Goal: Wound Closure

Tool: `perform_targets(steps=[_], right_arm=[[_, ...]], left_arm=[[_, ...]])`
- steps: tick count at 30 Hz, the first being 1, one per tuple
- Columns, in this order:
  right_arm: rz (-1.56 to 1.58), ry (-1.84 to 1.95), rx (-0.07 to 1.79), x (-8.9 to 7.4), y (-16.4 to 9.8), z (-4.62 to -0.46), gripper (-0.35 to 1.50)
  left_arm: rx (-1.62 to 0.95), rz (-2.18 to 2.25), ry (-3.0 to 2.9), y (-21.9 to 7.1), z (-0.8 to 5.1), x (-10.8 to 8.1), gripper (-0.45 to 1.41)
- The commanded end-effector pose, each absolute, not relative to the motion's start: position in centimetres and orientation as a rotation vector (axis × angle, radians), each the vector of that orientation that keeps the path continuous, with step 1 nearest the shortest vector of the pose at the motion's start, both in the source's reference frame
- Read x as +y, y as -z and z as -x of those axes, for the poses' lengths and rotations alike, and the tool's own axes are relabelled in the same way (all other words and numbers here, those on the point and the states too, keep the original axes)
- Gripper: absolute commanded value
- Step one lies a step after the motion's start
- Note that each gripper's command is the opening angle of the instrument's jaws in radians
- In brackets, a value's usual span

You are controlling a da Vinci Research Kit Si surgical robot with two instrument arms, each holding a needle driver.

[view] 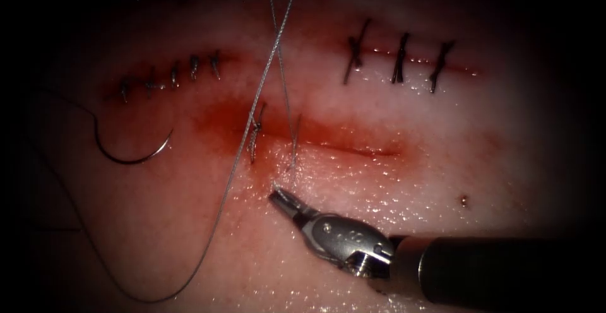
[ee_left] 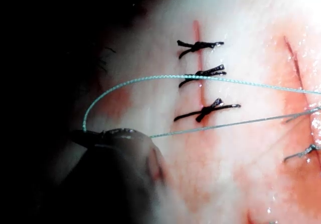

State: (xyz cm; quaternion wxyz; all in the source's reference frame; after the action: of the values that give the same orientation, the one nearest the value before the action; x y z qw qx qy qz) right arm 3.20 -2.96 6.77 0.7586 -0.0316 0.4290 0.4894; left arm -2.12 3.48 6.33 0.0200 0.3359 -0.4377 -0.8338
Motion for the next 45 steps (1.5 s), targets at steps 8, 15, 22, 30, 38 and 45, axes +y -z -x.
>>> perform_targets(steps=[8,15,22,30,38,45], right_arm=[[-0.017,-0.998,0.838,-3.7,-7.0,-3.37,-0.35],[-0.039,-1.008,0.841,-3.8,-6.8,-3.43,-0.35],[-0.056,-1.021,0.847,-3.9,-6.8,-3.44,-0.35],[-0.059,-1.029,0.931,-3.6,-6.8,-3.3,0.27],[-0.038,-1.051,0.98,-3.3,-6.7,-3.16,1.13],[-0.048,-1.074,1.03,-3.1,-6.4,-2.98,1.15]], left_arm=[[-1.377,-1.039,2.562,-6.4,2.26,3.5,-0.45],[-1.385,-1.048,2.567,-6.4,2.24,3.6,-0.45],[-1.391,-1.079,2.55,-6.3,2.23,3.6,-0.45],[-1.295,-1.418,2.511,-6.3,2.04,3.3,-0.45],[-0.759,-1.913,2.245,-6.1,1.91,2.6,-0.45],[-0.295,-2.151,2.099,-5.8,1.86,1.8,-0.45]])
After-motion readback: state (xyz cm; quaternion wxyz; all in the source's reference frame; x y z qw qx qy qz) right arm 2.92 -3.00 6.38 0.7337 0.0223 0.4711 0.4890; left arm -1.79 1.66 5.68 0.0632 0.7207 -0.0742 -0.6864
